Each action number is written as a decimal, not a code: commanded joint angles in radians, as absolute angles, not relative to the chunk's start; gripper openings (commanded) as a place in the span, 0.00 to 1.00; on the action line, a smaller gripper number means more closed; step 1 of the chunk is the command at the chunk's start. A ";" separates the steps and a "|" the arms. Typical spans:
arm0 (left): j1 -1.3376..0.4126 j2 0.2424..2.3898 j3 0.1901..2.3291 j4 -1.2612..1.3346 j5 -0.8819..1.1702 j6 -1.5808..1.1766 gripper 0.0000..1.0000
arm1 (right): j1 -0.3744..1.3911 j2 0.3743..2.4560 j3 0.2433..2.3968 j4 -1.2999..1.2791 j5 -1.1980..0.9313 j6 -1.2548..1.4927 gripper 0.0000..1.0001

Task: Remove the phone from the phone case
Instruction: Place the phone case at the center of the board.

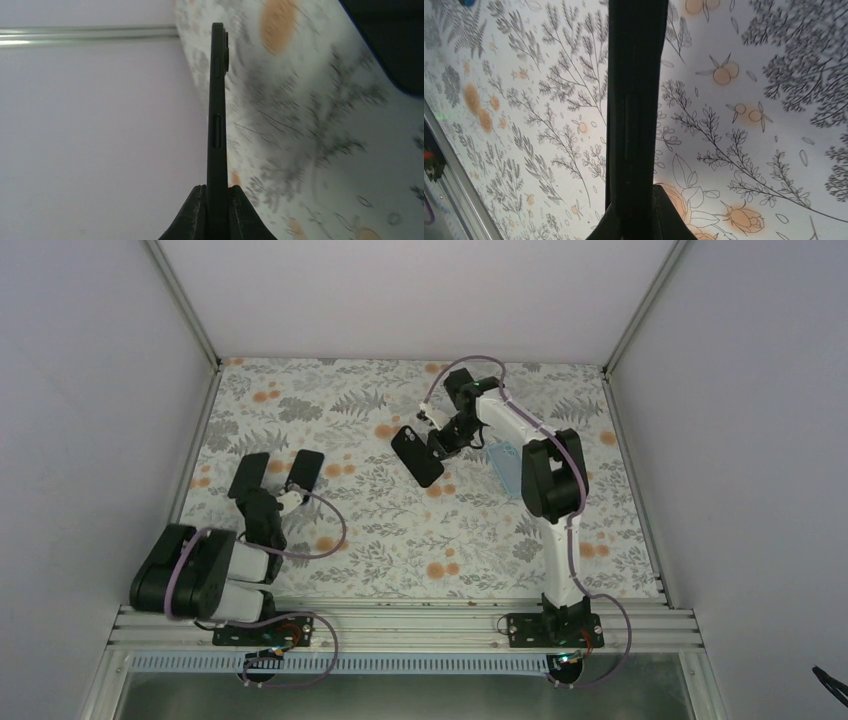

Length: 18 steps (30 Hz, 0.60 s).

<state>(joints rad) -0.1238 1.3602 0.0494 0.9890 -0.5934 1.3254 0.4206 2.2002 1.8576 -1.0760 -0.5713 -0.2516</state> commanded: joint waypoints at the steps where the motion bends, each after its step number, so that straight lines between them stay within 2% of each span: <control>1: -0.059 1.530 0.017 1.263 -0.564 1.348 0.02 | 0.429 2.237 1.851 -1.128 -0.574 -0.290 0.03; 7: -0.037 1.865 -0.056 1.685 -0.567 1.459 0.03 | 0.429 2.240 1.856 -1.166 -0.589 -0.317 0.03; 9: -0.039 1.986 -0.069 1.823 -0.563 1.516 0.10 | 0.430 2.244 1.864 -1.190 -0.584 -0.325 0.05; 11: -0.038 2.065 -0.072 1.831 -0.566 1.522 0.21 | 0.430 2.241 1.867 -1.212 -0.575 -0.343 0.31; 14: -0.038 2.108 -0.090 1.831 -0.546 1.505 0.48 | 0.428 2.205 1.852 -1.216 -0.563 -0.372 0.60; 16: -0.039 2.084 -0.106 1.829 -0.527 1.489 0.50 | 0.429 2.172 1.834 -1.206 -0.568 -0.387 0.75; 17: -0.038 2.056 -0.112 1.827 -0.519 1.486 0.50 | 0.430 2.160 1.829 -1.202 -0.568 -0.388 0.89; 18: -0.038 2.037 -0.113 1.822 -0.517 1.485 0.50 | 0.430 2.153 1.829 -1.201 -0.565 -0.389 0.98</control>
